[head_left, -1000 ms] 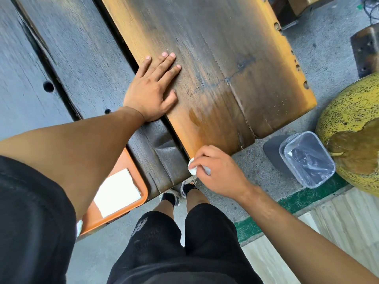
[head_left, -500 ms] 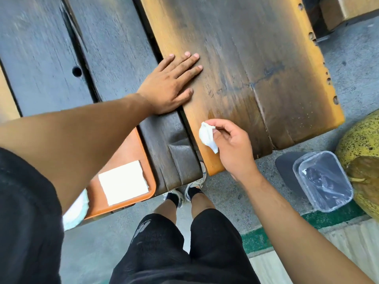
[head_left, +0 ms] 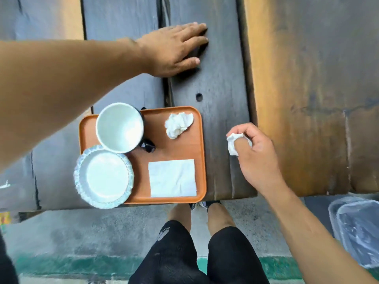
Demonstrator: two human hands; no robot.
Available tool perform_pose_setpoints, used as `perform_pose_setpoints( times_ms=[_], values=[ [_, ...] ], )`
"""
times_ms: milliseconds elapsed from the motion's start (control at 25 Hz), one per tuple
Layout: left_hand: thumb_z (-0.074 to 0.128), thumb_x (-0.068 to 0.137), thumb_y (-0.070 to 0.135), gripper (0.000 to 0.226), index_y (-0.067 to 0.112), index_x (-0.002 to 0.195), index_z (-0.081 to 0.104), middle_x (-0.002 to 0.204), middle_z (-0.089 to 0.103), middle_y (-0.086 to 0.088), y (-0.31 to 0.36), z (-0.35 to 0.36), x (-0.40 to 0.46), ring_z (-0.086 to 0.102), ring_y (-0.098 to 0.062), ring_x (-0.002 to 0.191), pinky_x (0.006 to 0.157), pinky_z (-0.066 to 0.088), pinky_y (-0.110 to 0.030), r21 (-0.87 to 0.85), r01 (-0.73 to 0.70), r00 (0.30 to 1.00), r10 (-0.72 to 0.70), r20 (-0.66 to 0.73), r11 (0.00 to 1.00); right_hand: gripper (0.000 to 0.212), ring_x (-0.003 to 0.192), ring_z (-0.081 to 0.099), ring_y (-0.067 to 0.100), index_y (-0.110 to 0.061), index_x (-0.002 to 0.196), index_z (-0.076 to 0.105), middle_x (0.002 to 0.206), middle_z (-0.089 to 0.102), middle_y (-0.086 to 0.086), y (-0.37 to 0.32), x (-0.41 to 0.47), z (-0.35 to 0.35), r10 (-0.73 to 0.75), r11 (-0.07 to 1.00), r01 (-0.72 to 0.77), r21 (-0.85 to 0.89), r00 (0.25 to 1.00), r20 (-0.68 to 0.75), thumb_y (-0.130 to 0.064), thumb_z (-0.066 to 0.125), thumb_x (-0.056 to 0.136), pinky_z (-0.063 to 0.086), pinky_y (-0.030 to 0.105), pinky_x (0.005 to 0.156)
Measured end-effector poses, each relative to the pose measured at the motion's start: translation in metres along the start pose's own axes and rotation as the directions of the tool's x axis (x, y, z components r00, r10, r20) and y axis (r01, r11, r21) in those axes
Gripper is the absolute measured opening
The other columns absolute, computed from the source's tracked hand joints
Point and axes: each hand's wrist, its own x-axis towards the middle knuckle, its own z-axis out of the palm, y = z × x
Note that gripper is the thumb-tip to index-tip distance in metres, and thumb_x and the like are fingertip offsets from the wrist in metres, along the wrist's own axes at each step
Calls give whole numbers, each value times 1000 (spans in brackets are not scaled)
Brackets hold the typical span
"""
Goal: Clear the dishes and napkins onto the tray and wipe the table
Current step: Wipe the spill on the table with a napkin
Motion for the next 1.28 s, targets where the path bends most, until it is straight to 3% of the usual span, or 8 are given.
perform_pose_setpoints(
  times_ms=[160, 320, 440, 600, 760, 880, 1120, 1280],
  values=[
    [26, 104, 54, 75, 3, 158, 30, 169, 21, -23, -37, 13, -56, 21, -40, 157, 128, 18, -48, -48, 152, 988, -153, -23, 987, 16, 79, 57, 11, -17, 81, 66, 86, 60, -2, -16, 11, 31, -209, 941, 228, -249, 973, 100, -9, 52, 86, 42, 19, 66],
    [24, 103, 56, 74, 9, 160, 27, 171, 18, -18, -67, 41, -116, 18, -37, 158, 127, 18, -55, -78, 270, 958, -276, -76, 960, 20, 84, 52, 10, -13, 99, 70, 95, 55, 0, -18, 10, 60, -288, 831, 362, -422, 930, 230, -11, 52, 91, 40, 17, 71],
    [29, 105, 50, 69, 5, 158, 31, 169, 23, -22, -80, 61, -150, 22, -41, 156, 127, 19, -55, -145, 381, 903, -401, -156, 913, 24, 98, 57, 15, -12, 112, 71, 107, 66, 4, -16, 8, 68, -409, 645, 548, -532, 836, 366, -3, 65, 90, 43, 22, 86],
    [35, 109, 40, 60, 4, 157, 33, 169, 24, -22, -85, 91, -182, 22, -40, 156, 127, 15, -53, -248, 460, 816, -516, -261, 853, 17, 96, 64, 25, -14, 98, 73, 100, 73, 0, -14, 13, 74, -451, 479, 661, -578, 750, 484, -5, 75, 84, 47, 38, 84],
    [36, 109, 35, 55, 7, 156, 35, 170, 24, -15, -82, 105, -190, 20, -36, 158, 128, 7, -48, -335, 491, 743, -587, -321, 804, 15, 87, 52, 23, -12, 94, 76, 88, 59, 7, -9, 18, 82, -474, 492, 634, -597, 770, 427, -2, 75, 83, 42, 32, 78],
    [35, 109, 35, 54, 9, 156, 36, 171, 24, -13, -84, 108, -191, 19, -34, 158, 129, 7, -46, -356, 484, 732, -593, -336, 799, 15, 84, 49, 22, -11, 96, 76, 84, 57, 8, -8, 20, 84, -485, 486, 621, -614, 777, 402, -3, 76, 84, 40, 30, 78],
    [34, 109, 36, 55, 7, 156, 37, 168, 28, -17, -88, 114, -200, 21, -36, 158, 129, 8, -47, -382, 472, 724, -597, -346, 794, 25, 96, 51, 17, -13, 108, 72, 98, 62, 5, -9, 8, 76, -411, 546, 580, -605, 814, 411, -19, 79, 85, 39, 25, 87],
    [36, 107, 31, 53, 8, 155, 38, 169, 27, -16, -77, 124, -226, 20, -34, 158, 128, 8, -46, -443, 527, 660, -678, -324, 725, 30, 100, 51, 12, -17, 115, 69, 106, 59, -2, -14, -9, 66, -337, 667, 427, -611, 904, 263, -24, 77, 87, 41, 21, 88]
  ],
)
